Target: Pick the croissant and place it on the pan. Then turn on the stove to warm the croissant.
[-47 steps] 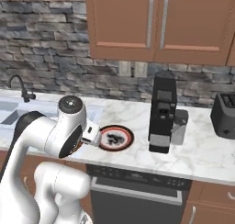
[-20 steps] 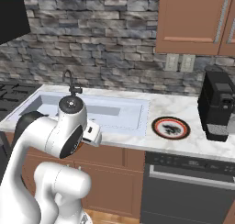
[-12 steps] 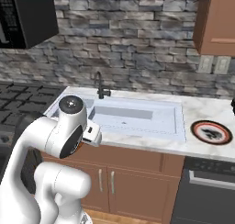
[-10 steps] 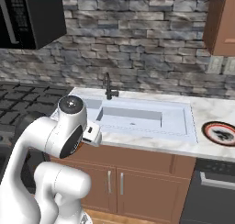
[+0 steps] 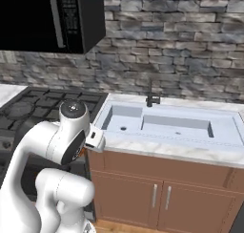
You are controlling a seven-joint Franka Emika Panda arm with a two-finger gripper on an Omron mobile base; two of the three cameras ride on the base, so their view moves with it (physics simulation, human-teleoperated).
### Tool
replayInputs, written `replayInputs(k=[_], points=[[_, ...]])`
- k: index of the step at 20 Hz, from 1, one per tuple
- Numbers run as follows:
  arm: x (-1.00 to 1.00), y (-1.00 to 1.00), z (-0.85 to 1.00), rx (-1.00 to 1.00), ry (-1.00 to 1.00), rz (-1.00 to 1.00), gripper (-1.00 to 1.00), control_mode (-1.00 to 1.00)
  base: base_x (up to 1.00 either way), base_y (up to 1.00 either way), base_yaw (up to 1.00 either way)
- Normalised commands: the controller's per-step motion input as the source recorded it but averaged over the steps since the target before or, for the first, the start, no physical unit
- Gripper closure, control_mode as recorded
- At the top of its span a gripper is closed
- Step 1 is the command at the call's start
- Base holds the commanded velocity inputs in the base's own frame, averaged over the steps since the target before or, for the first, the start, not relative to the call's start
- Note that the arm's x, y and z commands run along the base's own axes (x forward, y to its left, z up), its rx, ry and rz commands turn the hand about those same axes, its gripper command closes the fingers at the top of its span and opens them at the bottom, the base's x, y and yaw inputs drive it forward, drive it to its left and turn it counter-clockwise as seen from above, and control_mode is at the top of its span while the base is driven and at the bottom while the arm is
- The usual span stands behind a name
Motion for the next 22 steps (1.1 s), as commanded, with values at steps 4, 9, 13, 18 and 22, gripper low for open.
replayInputs(k=[4,9,13,18,22], points=[[0.00,0.00,0.00,0.00,0.00,0.00,1.00,1.00,-0.04,0.63,0.00],[0.00,0.00,0.00,0.00,0.00,0.00,1.00,1.00,-0.06,0.63,0.00],[0.00,0.00,0.00,0.00,0.00,0.00,1.00,1.00,-0.05,0.61,0.00],[0.00,0.00,0.00,0.00,0.00,0.00,1.00,1.00,-0.02,0.55,0.00],[0.00,0.00,0.00,0.00,0.00,0.00,1.00,1.00,0.00,0.49,0.00]])
